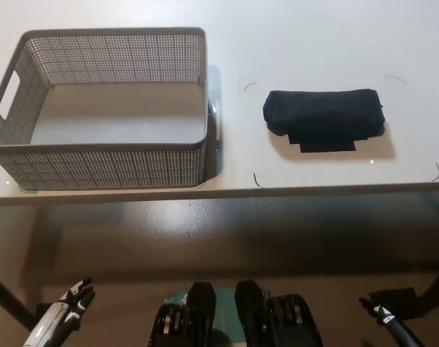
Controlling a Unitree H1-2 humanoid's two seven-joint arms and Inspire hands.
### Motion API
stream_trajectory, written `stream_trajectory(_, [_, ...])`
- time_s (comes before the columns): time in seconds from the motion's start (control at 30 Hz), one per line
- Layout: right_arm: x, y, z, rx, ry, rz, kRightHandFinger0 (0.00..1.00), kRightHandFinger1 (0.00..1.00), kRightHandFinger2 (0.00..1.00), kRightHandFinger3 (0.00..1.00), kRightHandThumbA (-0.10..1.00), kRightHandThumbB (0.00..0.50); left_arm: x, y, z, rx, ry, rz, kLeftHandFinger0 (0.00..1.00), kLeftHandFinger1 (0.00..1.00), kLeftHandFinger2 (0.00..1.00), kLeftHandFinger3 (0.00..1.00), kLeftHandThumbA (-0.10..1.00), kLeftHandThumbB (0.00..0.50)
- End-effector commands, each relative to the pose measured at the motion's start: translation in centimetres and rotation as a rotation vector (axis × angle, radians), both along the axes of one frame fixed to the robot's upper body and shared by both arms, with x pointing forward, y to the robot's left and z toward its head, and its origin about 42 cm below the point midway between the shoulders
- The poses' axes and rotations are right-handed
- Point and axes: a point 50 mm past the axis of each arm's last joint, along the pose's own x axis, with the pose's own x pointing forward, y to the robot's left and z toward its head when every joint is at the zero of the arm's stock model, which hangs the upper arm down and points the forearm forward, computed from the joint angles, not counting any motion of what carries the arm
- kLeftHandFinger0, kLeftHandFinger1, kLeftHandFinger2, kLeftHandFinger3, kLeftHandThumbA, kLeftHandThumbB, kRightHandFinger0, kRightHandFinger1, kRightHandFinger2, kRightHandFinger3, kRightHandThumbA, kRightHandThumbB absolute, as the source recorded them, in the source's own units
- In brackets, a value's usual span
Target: Use the right hand to pick up the pencil case on the right hand side and put it into a grey container on the left side
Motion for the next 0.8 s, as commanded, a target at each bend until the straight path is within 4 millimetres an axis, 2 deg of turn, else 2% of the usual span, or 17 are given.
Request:
stream_trajectory(0.0, [0.9, -0.1, 1.2, -0.006, -0.139, 0.003, 1.0, 1.0, 1.0, 1.0, 1.0, 0.307, 0.6, 0.7, 1.4, 0.047, -0.074, -0.045, 1.0, 1.0, 1.0, 1.0, 1.0, 0.28])
stream_trajectory(0.03, [0.6, -0.2, 1.4, -0.003, -0.154, -0.004, 1.0, 1.0, 1.0, 1.0, 1.0, 0.303, 0.5, 0.8, 1.5, 0.048, -0.086, -0.048, 1.0, 1.0, 1.0, 1.0, 1.0, 0.264])
stream_trajectory(0.1, [0.2, -0.5, 2.2, 0.0, -0.188, -0.013, 1.0, 1.0, 1.0, 1.0, 1.0, 0.306, 0.4, 0.9, 1.7, 0.062, -0.087, -0.047, 1.0, 1.0, 1.0, 1.0, 1.0, 0.288])
stream_trajectory(0.17, [0.0, -0.8, 3.0, -0.003, -0.21, -0.019, 1.0, 1.0, 1.0, 1.0, 1.0, 0.309, 0.5, 1.0, 1.9, 0.065, -0.088, -0.045, 1.0, 1.0, 1.0, 1.0, 1.0, 0.277])
stream_trajectory(0.23, [-1.0, -1.5, 5.1, 0.003, -0.285, -0.043, 1.0, 1.0, 1.0, 1.0, 1.0, 0.366, 0.5, 1.0, 1.8, 0.045, -0.093, -0.04, 1.0, 1.0, 1.0, 1.0, 1.0, 0.259])
stream_trajectory(0.27, [-1.3, -1.7, 5.6, -0.005, -0.304, -0.049, 1.0, 1.0, 1.0, 1.0, 1.0, 0.382, 0.5, 0.9, 1.8, 0.046, -0.094, -0.039, 1.0, 1.0, 1.0, 1.0, 1.0, 0.252])
stream_trajectory(0.33, [-2.2, -2.0, 7.3, 0.014, -0.372, -0.082, 1.0, 1.0, 1.0, 1.0, 0.92, 0.411, 0.5, 0.9, 1.8, 0.052, -0.092, -0.04, 1.0, 1.0, 1.0, 1.0, 1.0, 0.263])
stream_trajectory(0.37, [-2.6, -2.1, 8.2, 0.012, -0.409, -0.096, 1.0, 1.0, 1.0, 1.0, 0.9, 0.409, 0.5, 1.0, 1.8, 0.049, -0.093, -0.041, 1.0, 1.0, 1.0, 1.0, 1.0, 0.263])
stream_trajectory(0.43, [-3.0, -2.2, 9.1, 0.01, -0.438, -0.1, 1.0, 1.0, 1.0, 1.0, 0.9, 0.403, 0.5, 1.0, 1.8, 0.058, -0.091, -0.043, 1.0, 1.0, 1.0, 1.0, 1.0, 0.266])
stream_trajectory(0.47, [-3.3, -2.3, 9.8, 0.017, -0.464, -0.098, 1.0, 1.0, 1.0, 1.0, 0.98, 0.435, 0.4, 1.0, 1.8, 0.061, -0.092, -0.043, 1.0, 1.0, 1.0, 1.0, 1.0, 0.271])
stream_trajectory(0.5, [-3.6, -2.5, 10.8, -0.001, -0.485, -0.092, 1.0, 1.0, 1.0, 1.0, 0.95, 0.403, 0.4, 1.0, 1.8, 0.067, -0.092, -0.046, 1.0, 1.0, 1.0, 1.0, 1.0, 0.27])
stream_trajectory(0.63, [-4.3, -2.7, 14.4, -0.02, -0.596, -0.081, 1.0, 1.0, 1.0, 1.0, 0.94, 0.393, 0.2, 1.2, 1.9, 0.075, -0.087, -0.039, 1.0, 1.0, 1.0, 1.0, 1.0, 0.29])
stream_trajectory(0.73, [-4.5, -2.8, 16.3, -0.03, -0.64, -0.069, 1.0, 1.0, 1.0, 1.0, 0.94, 0.408, 0.0, 1.2, 2.0, 0.072, -0.085, -0.033, 1.0, 1.0, 1.0, 1.0, 1.0, 0.285])
stream_trajectory(0.77, [-4.5, -2.8, 17.1, -0.028, -0.664, -0.059, 1.0, 1.0, 1.0, 1.0, 0.91, 0.397, 0.0, 1.2, 2.0, 0.071, -0.088, -0.032, 1.0, 1.0, 1.0, 1.0, 1.0, 0.274])
